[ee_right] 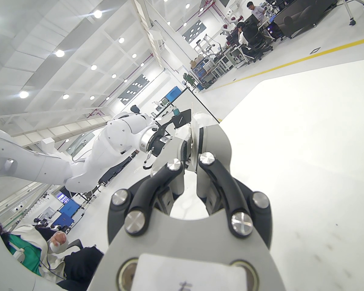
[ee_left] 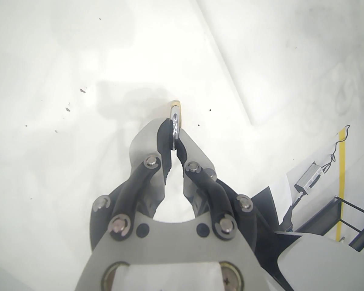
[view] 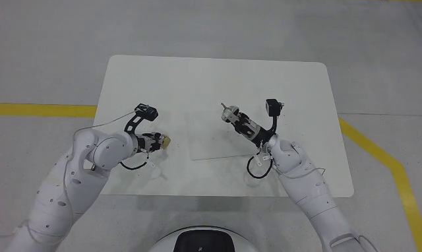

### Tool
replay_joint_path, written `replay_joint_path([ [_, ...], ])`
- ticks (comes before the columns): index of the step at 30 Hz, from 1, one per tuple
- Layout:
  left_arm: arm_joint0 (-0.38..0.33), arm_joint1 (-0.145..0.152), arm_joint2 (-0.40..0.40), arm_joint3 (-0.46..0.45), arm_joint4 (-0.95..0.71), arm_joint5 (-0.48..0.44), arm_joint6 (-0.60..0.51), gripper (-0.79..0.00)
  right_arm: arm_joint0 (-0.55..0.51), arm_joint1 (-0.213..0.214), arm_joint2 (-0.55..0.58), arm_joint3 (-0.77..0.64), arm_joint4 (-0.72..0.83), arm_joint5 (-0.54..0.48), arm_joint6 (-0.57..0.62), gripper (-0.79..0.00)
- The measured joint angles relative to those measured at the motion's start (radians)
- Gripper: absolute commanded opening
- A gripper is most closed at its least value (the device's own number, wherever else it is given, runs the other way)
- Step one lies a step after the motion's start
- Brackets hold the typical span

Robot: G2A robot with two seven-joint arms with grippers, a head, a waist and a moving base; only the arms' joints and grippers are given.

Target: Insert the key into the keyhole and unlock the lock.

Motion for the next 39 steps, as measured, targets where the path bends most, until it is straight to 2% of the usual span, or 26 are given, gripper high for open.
replay_joint_path([
  [1,0.000,0.000,0.000,0.000,0.003,-0.003,0.006,-0.499,0.000,0.000,0.000,0.000,0.000,0.000,0.000,-0.785],
  [2,-0.001,0.000,0.001,0.000,0.004,-0.004,0.009,-0.416,0.000,0.000,0.000,0.000,0.000,0.000,0.000,-0.785],
  [12,-0.013,-0.002,0.011,0.006,-0.001,-0.026,0.018,-0.409,0.000,0.000,0.000,0.000,0.000,0.000,0.000,-0.785],
  [15,-0.020,-0.003,0.016,0.010,-0.003,-0.029,0.017,-0.425,0.000,0.000,0.000,0.000,0.000,0.000,0.000,-0.785],
  [20,-0.029,-0.005,0.024,0.011,-0.010,-0.036,0.016,-0.493,0.000,0.000,0.000,0.000,0.000,0.000,0.000,-0.785],
  [31,-0.040,-0.007,0.039,0.021,-0.008,-0.047,0.005,-0.477,0.000,0.000,0.000,0.000,0.000,0.000,0.000,-0.785],
  [35,-0.039,-0.007,0.038,0.021,-0.008,-0.053,0.005,-0.505,0.000,0.000,0.000,0.000,0.000,0.000,0.000,-0.785],
  [39,-0.032,-0.004,0.030,0.010,-0.002,-0.050,0.003,-0.483,0.000,0.000,0.000,0.000,0.000,0.000,0.000,-0.785],
])
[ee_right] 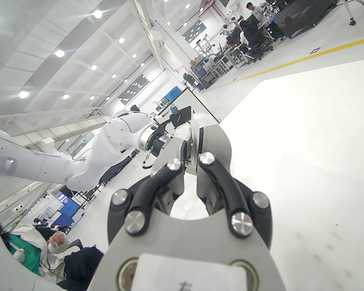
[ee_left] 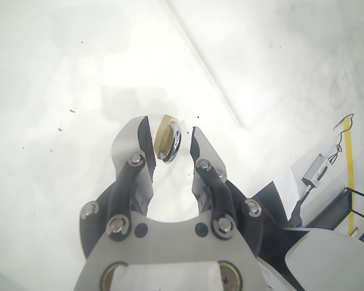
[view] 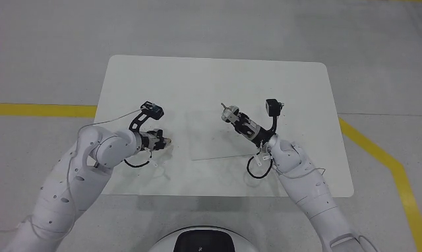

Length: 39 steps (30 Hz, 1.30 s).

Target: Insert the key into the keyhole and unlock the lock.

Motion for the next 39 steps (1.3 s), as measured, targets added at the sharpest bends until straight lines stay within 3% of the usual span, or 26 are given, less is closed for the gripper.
replay_joint_path([
  [11,0.015,0.004,-0.006,-0.017,0.020,0.006,-0.010,-0.616,0.000,0.000,0.000,0.000,0.000,0.000,0.000,-0.785],
  [16,0.005,0.001,0.006,-0.009,0.020,0.014,-0.015,-0.631,0.000,0.000,0.000,0.000,0.000,0.000,0.000,-0.785],
  [21,-0.004,-0.001,0.015,0.003,0.023,0.020,-0.013,-0.782,0.000,0.000,0.000,0.000,0.000,0.000,0.000,-0.785],
  [33,-0.009,-0.002,0.014,0.006,0.028,0.036,-0.014,-0.785,0.000,0.000,0.000,0.000,0.000,0.000,0.000,-0.785],
  [39,0.028,-0.002,-0.050,-0.010,-0.076,0.021,0.130,-0.785,0.000,0.000,0.000,0.000,0.000,0.000,0.000,-0.785],
])
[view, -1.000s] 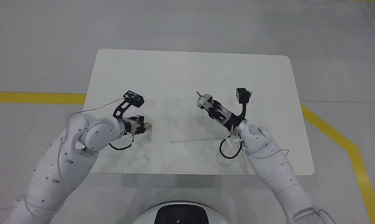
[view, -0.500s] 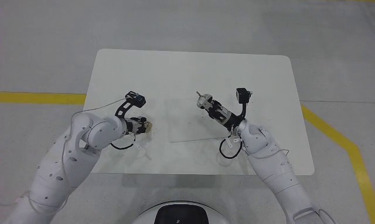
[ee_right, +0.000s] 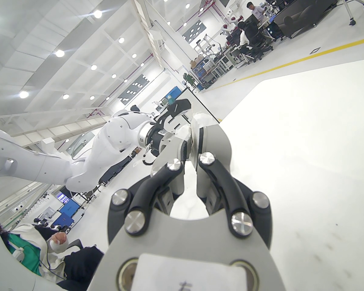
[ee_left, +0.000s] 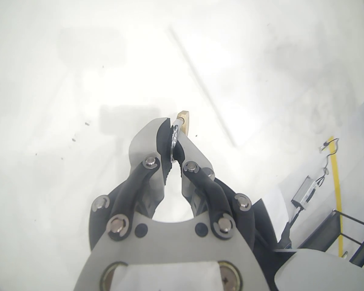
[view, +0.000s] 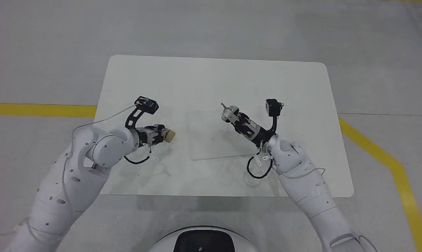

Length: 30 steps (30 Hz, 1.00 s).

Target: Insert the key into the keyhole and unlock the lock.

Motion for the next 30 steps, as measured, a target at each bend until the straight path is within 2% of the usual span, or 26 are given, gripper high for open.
replay_joint_path([
  [3,0.012,-0.002,-0.041,0.017,-0.113,-0.066,0.093,-0.785,0.000,0.000,0.000,0.000,0.000,0.000,0.000,-0.785],
  [6,0.007,-0.009,-0.068,0.059,-0.285,-0.176,0.177,-0.785,0.000,0.000,0.000,0.000,0.000,0.000,0.000,-0.785],
  [10,-0.030,-0.018,-0.061,0.123,-0.463,-0.297,0.197,-0.785,0.000,0.000,0.000,0.000,0.000,0.000,0.000,-0.785],
  [19,-0.032,-0.019,-0.058,0.124,-0.473,-0.304,0.196,-0.785,0.000,0.000,0.000,0.000,0.000,0.000,0.000,-0.785],
  [24,-0.018,-0.027,-0.011,0.139,-0.531,-0.344,0.188,-0.785,-0.004,-0.007,-0.015,-0.012,0.043,0.014,-0.005,-0.785],
  [30,-0.078,-0.040,0.050,0.221,-0.707,-0.426,0.055,-0.785,0.051,-0.032,-0.071,0.036,0.095,0.036,0.001,-0.785],
])
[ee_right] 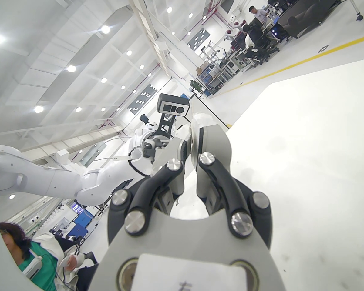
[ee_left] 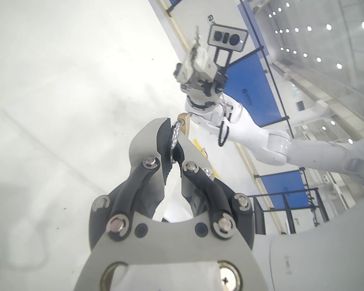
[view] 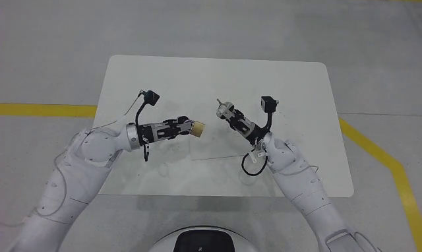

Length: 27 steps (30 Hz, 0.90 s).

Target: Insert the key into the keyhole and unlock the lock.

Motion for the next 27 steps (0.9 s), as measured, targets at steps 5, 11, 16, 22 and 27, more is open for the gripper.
replay_joint_path([
  [5,-0.044,-0.007,0.028,0.038,-0.065,-0.028,-0.058,-0.785,0.042,-0.021,-0.045,0.040,0.010,0.007,0.016,-0.785],
  [11,-0.083,-0.016,0.059,0.079,-0.079,-0.020,-0.063,-0.785,0.066,-0.036,-0.078,0.074,0.078,-0.049,0.065,-0.785],
  [16,-0.115,-0.023,0.073,0.121,-0.102,-0.006,-0.057,-0.785,0.076,-0.041,-0.091,0.086,0.127,-0.079,0.111,-0.785],
  [22,-0.131,-0.028,0.073,0.162,-0.147,0.011,-0.050,-0.785,0.077,-0.042,-0.096,0.075,0.136,-0.079,0.158,-0.785],
  [27,-0.157,-0.032,0.080,0.189,-0.177,0.027,-0.070,-0.785,0.074,-0.042,-0.093,0.051,0.133,-0.071,0.178,-0.785],
])
